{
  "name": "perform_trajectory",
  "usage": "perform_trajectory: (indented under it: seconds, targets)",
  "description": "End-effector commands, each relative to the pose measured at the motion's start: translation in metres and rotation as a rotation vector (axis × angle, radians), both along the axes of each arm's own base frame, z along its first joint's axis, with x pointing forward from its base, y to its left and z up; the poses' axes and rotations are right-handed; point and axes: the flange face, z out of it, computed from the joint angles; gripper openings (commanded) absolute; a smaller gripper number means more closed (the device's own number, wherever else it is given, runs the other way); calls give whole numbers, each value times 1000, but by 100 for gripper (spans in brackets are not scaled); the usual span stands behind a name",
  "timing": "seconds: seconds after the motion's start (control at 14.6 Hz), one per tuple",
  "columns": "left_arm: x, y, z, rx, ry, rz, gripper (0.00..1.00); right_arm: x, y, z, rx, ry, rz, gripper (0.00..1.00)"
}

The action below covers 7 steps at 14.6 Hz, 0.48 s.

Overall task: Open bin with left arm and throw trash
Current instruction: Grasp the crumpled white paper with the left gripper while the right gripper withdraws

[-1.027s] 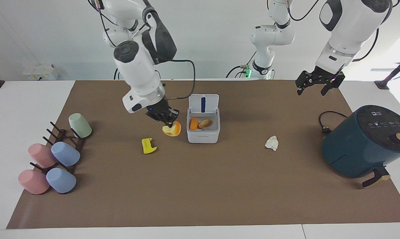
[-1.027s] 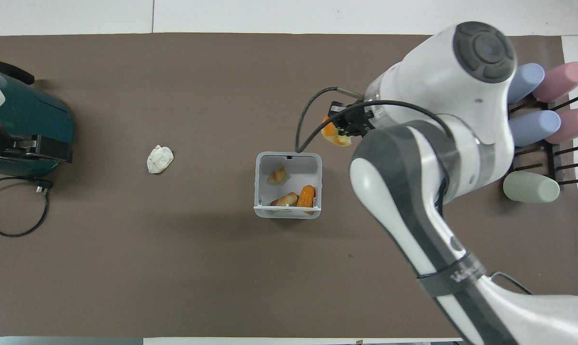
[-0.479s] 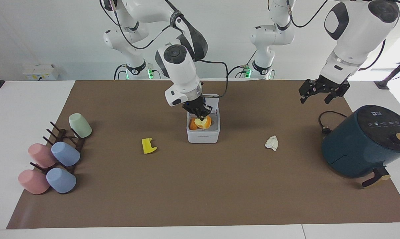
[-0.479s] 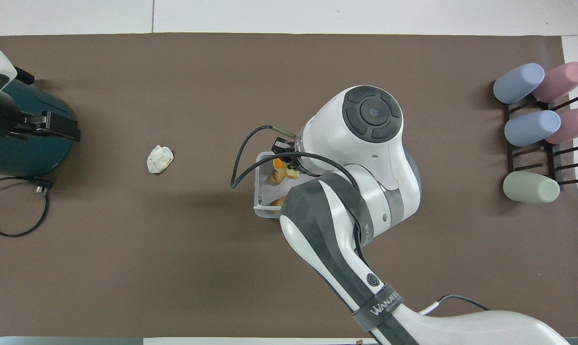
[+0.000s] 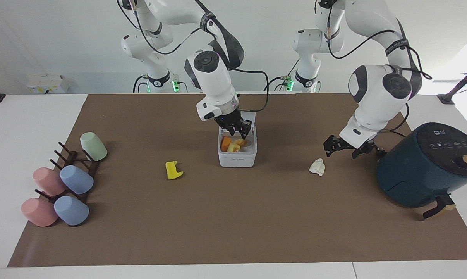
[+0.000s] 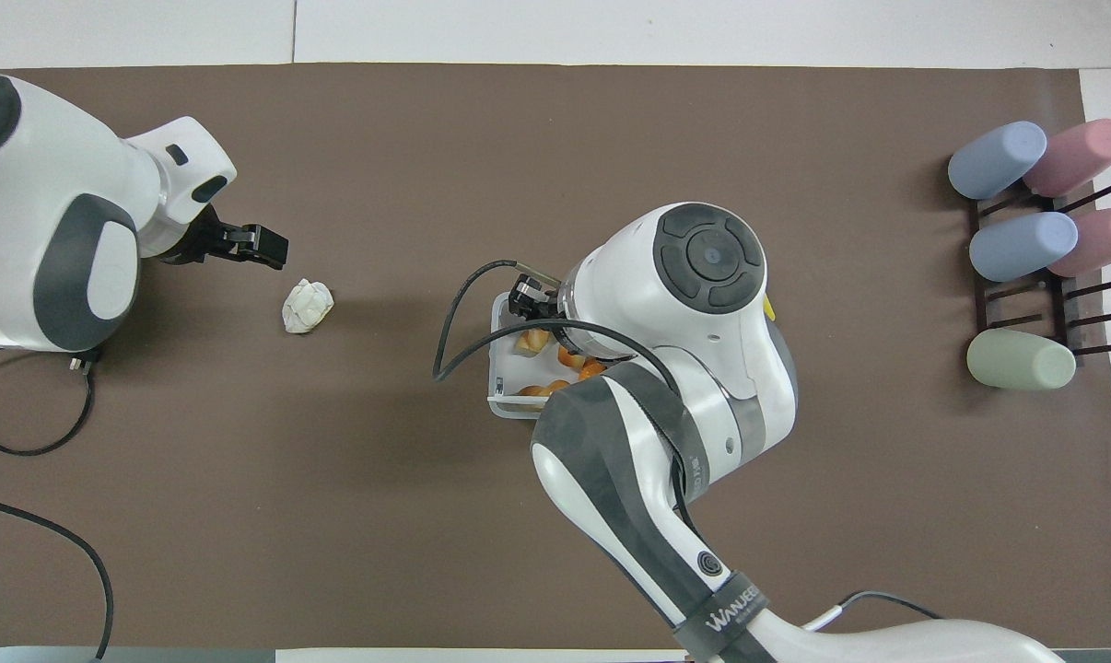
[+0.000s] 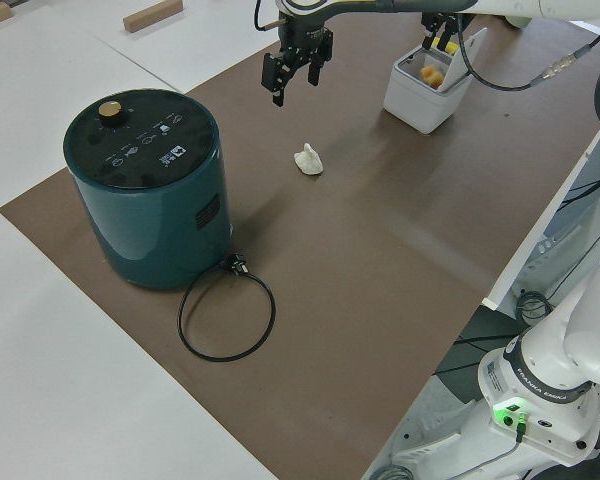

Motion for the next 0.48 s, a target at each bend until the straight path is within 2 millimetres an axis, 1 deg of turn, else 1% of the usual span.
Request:
perform_trajectory:
  seconds: [0.0,0.07,0.14,0.21,0.27,0.34,0.41]
  targets:
    - [-28,-9,-42,-9,-31,-21,100,18,-30,14,-60,-53,25,100]
    - [-34,-7,-57,-9,-37,-23,100,29,-49,12,-112,-94,96,100]
    - [-38,-6,-68,-11,-49,-24,100,37,-66,9,-145,-125,199,100]
    - [-44,-6,-80,-11,-51,-23,100,46,-90,3,-157,-150,310,100]
    - [-49,-7,-89,-11,-52,-29,100,55,-123,-6,-169,-158,398,100]
    - [-51,-7,-96,-12,-58,-30,78,62,-151,-14,-177,-177,469,100]
    - [-55,-15,-101,-12,-57,-37,8,61,-170,-27,-184,-190,517,100]
